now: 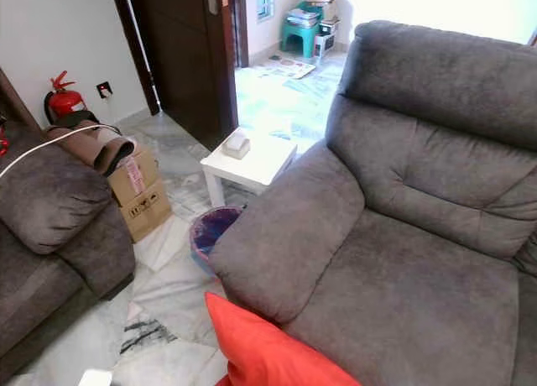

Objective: Move the pillow to the sofa from floor

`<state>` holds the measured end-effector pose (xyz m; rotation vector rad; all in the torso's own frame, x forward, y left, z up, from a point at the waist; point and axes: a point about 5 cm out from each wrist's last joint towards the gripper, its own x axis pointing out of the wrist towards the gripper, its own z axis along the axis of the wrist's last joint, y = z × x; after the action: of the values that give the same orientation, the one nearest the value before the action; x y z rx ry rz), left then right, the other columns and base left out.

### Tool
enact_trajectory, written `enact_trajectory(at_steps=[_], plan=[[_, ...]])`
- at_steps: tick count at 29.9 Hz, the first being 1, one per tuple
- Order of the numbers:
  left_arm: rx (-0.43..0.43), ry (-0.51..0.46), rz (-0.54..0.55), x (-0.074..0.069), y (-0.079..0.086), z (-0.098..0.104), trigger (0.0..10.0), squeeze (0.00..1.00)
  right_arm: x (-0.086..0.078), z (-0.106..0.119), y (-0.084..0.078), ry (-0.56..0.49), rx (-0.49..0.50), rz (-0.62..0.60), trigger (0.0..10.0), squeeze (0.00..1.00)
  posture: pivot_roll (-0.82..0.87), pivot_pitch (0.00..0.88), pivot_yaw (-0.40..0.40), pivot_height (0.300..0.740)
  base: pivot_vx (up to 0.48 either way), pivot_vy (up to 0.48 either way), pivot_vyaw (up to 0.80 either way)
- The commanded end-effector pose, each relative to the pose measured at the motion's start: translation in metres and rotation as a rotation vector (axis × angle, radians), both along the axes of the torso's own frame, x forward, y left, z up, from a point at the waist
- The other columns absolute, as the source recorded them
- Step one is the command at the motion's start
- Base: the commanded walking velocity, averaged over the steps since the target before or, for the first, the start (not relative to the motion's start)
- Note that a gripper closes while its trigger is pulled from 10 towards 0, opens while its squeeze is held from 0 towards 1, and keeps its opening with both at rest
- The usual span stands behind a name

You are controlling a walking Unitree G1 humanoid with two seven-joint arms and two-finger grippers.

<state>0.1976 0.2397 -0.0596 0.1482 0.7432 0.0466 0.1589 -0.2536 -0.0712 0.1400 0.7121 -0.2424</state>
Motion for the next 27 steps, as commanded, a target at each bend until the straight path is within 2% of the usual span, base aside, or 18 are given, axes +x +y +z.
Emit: enact_trajectory(at_steps=[1,2,3,4,6,8,9,10,12,18,22,27], plan=[[0.032,-0.105,0.007,0.014,0.01,0.015,10.0,0.0,0.005,0.004,0.0,-0.051,0.007,-0.008,10.0,0.0,0.12,0.085,0.012,0.74,0.0,0.0,0.0],[0.045,-0.219,-0.011,0.032,0.013,0.031,10.0,0.0,0.013,0.009,-0.001,-0.095,0.001,-0.007,10.0,0.0,0.12,0.086,0.014,0.74,0.0,0.0,0.0],[0.055,-0.273,-0.027,0.039,0.013,0.039,10.0,0.0,0.016,0.011,-0.001,-0.113,-0.002,-0.011,10.0,0.0,0.12,0.085,0.014,0.74,0.0,0.0,0.0],[0.058,-0.286,-0.031,0.041,0.013,0.041,10.0,0.0,0.016,0.012,-0.002,-0.117,-0.003,-0.011,10.0,0.0,0.12,0.085,0.014,0.74,0.0,0.0,0.0],[0.083,-0.486,-0.102,0.061,0.009,0.074,10.0,0.0,0.024,0.019,-0.005,-0.185,-0.009,-0.027,10.0,0.0,0.12,0.085,0.017,0.74,0.0,0.0,0.0],[0.094,-0.558,-0.118,0.063,0.005,0.086,10.0,0.0,0.025,0.023,-0.008,-0.22,-0.012,-0.04,10.0,0.0,0.11,0.084,0.021,0.74,0.0,0.0,0.0],[0.091,-0.619,-0.126,0.063,0.003,0.1,10.0,0.0,0.026,0.027,-0.01,-0.267,-0.01,-0.053,10.0,0.0,0.12,0.085,0.023,0.74,0.0,0.0,0.0],[0.091,-0.619,-0.126,0.063,0.003,0.1,10.0,0.0,0.026,0.027,-0.01,-0.267,-0.01,-0.053,10.0,0.0,0.12,0.085,0.023,0.74,0.0,0.0,0.0],[0.09,-0.688,-0.173,0.055,-0.003,0.119,10.0,0.0,0.029,0.036,-0.012,-0.376,0.026,-0.09,10.0,0.0,0.12,0.081,0.029,0.74,0.0,0.0,0.0],[0.087,-0.686,-0.195,0.038,-0.011,0.126,10.0,0.0,0.037,0.049,-0.012,-0.468,0.0,-0.042,10.0,0.0,0.1,0.061,0.022,0.74,0.0,0.0,0.0],[0.08,-0.674,-0.192,0.033,-0.015,0.131,10.0,0.0,0.038,0.052,-0.018,-0.477,-0.01,-0.029,10.0,0.0,0.1,0.051,0.015,0.74,0.0,0.0,0.0],[0.07,-0.636,-0.23,0.025,-0.02,0.131,10.0,0.0,0.039,0.058,-0.027,-0.469,-0.054,0.055,10.0,0.0,0.11,0.041,0.012,0.74,0.0,0.0,0.0]])
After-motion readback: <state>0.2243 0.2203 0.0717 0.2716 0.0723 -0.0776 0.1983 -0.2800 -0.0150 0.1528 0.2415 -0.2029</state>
